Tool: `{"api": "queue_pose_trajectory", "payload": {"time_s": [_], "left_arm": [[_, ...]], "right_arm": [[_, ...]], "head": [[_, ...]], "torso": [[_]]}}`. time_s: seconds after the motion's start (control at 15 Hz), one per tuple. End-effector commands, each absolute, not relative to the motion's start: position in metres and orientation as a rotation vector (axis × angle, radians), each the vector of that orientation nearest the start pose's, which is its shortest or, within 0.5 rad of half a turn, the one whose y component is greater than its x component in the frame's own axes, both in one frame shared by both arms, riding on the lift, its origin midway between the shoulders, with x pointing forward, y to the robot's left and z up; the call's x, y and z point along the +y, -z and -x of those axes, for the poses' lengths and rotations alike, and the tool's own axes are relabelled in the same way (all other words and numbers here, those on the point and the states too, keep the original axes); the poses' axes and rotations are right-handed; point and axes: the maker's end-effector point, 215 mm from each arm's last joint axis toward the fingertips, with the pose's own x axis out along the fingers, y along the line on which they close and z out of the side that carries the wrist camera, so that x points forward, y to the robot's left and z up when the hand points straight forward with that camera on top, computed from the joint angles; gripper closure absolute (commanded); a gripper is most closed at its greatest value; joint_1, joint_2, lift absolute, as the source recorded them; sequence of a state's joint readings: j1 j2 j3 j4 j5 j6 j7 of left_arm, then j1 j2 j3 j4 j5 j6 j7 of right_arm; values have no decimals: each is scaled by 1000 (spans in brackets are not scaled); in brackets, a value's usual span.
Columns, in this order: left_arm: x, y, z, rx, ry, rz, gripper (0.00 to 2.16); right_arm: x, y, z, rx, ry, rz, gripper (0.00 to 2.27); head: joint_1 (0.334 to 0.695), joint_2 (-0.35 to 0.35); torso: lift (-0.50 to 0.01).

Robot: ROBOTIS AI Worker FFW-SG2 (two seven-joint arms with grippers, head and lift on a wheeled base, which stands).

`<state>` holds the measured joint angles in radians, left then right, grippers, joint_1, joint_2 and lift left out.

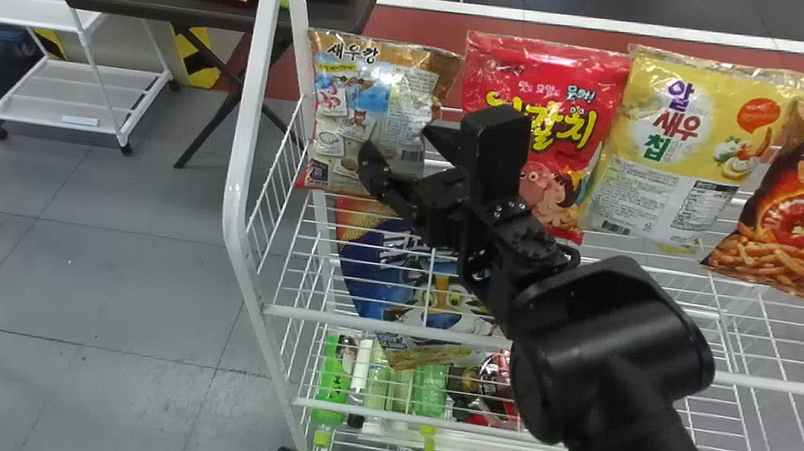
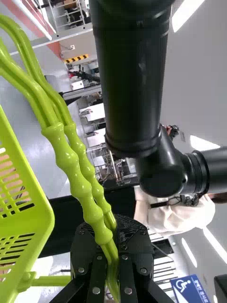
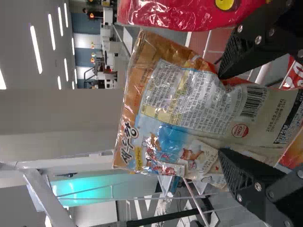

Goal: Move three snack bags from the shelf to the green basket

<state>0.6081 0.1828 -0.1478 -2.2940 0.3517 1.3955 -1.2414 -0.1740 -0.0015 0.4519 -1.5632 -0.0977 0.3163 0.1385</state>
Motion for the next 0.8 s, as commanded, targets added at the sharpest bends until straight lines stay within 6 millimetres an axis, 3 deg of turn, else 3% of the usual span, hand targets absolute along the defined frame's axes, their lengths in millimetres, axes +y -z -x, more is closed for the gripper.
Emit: {"api": "queue_pose_trajectory", "payload": {"time_s": [0.0, 0.2, 0.53, 0.67, 0.73], "left_arm": [[-21, 373, -97, 1135, 1440, 912, 1463], [-21, 373, -101, 1130, 1440, 904, 1463], [-20, 375, -107, 1129, 1432, 885, 1463], [-20, 376, -109, 1128, 1426, 879, 1463], [-19, 376, -111, 1124, 1425, 874, 1463]], "right_arm": [[60, 350, -574, 214, -601, 15, 2007], [62, 353, -569, 240, -607, 36, 2189], [74, 322, -525, 220, -647, 27, 2189], [63, 308, -504, 218, -656, 10, 2189], [57, 313, -492, 257, -654, 20, 2189]], "head": [[695, 65], [695, 67], [695, 85], [695, 96], [695, 96]], "torso": [[-47], [-47], [-47], [-47], [-47]]}}
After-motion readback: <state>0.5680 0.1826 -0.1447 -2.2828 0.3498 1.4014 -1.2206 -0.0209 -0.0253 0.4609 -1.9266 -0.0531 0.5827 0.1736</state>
